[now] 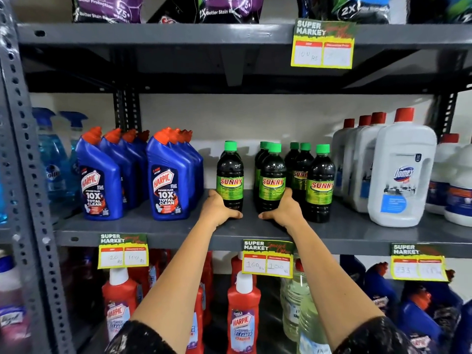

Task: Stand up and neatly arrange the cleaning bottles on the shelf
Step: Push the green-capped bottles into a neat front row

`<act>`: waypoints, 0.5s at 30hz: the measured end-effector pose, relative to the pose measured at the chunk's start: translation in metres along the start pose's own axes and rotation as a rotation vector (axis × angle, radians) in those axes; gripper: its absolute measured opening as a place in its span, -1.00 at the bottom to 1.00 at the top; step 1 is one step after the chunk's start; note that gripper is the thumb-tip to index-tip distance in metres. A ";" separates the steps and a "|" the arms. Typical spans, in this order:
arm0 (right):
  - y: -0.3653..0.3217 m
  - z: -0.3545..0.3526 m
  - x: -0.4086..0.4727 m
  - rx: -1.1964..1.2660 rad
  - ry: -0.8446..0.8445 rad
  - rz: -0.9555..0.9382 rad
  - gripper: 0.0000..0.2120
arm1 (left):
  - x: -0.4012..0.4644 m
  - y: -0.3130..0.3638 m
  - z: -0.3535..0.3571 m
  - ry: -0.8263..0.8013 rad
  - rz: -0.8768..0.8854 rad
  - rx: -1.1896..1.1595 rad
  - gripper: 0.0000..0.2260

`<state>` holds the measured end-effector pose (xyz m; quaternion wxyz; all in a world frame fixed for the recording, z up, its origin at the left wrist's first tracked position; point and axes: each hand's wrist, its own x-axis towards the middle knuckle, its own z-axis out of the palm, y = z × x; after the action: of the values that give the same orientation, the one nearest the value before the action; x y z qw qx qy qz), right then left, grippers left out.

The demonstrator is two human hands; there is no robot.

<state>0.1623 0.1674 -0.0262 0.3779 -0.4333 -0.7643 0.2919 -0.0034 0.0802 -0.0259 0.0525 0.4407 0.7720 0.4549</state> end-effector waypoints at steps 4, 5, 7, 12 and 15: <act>0.000 -0.001 -0.001 0.016 -0.008 -0.007 -0.05 | -0.003 -0.001 -0.001 0.013 0.020 -0.019 -0.20; 0.000 -0.001 -0.001 0.020 -0.008 -0.008 -0.06 | -0.003 -0.001 -0.001 0.013 0.024 -0.029 -0.22; -0.001 -0.002 -0.002 0.029 -0.011 -0.006 -0.07 | -0.005 0.000 -0.003 0.010 0.023 -0.054 -0.25; -0.001 -0.003 -0.002 0.058 -0.014 0.001 -0.07 | -0.007 0.000 -0.003 0.005 0.017 -0.068 -0.29; -0.001 -0.003 -0.003 0.052 -0.017 0.009 -0.06 | -0.009 0.001 -0.004 0.000 0.007 -0.062 -0.29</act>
<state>0.1657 0.1645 -0.0244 0.3811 -0.4243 -0.7578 0.3170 0.0006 0.0716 -0.0252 0.0644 0.4414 0.7562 0.4788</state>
